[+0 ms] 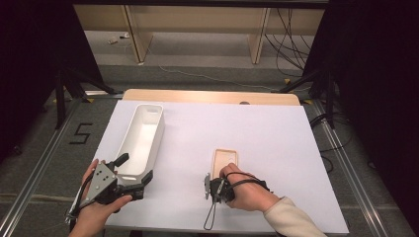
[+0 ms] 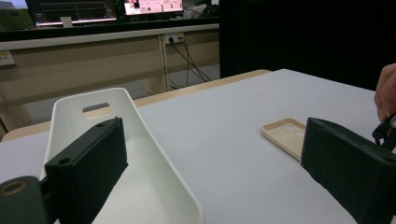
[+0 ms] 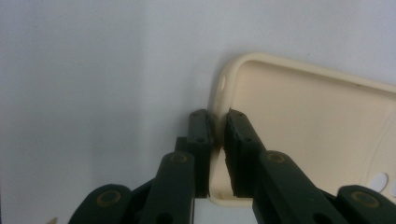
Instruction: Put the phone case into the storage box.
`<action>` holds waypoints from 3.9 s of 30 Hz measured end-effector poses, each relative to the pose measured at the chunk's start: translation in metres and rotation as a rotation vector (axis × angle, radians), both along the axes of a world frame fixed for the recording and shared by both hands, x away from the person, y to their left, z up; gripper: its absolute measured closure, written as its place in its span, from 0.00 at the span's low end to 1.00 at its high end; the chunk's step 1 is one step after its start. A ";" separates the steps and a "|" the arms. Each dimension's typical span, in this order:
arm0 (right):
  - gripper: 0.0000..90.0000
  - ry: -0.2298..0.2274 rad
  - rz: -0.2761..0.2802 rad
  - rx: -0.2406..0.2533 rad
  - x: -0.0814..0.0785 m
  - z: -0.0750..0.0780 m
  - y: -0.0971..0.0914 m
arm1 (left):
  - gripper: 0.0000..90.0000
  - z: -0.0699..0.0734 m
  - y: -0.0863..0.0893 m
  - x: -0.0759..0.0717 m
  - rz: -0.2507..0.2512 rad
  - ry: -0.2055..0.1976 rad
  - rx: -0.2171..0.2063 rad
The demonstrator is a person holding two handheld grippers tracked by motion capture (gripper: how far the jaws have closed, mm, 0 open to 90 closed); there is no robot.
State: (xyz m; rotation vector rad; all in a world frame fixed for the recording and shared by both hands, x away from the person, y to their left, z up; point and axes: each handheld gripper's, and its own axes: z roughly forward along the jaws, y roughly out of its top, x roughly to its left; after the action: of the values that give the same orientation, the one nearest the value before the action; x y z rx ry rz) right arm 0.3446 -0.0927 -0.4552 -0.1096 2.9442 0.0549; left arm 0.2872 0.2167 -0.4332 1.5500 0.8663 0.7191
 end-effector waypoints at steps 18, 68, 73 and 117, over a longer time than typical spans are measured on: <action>0.93 0.010 -0.009 0.013 -0.001 0.000 -0.003 | 0.07 0.000 0.000 0.000 -0.001 0.000 -0.002; 0.98 -0.167 0.047 0.373 -0.008 0.018 -0.034 | 0.09 0.001 -0.004 -0.002 -0.017 0.009 -0.009; 0.98 -0.174 0.051 0.425 -0.007 0.021 -0.040 | 0.09 0.001 -0.004 -0.002 -0.019 0.008 -0.009; 0.98 -0.101 0.045 0.725 -0.007 0.036 -0.051 | 0.16 0.024 -0.032 0.016 -0.055 0.047 -0.004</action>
State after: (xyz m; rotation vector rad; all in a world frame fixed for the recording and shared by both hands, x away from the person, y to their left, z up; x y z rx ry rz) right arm 0.3376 -0.1438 -0.4195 -0.0663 2.6279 1.0617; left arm 0.3027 0.1850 -0.4092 1.5861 0.8557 0.6431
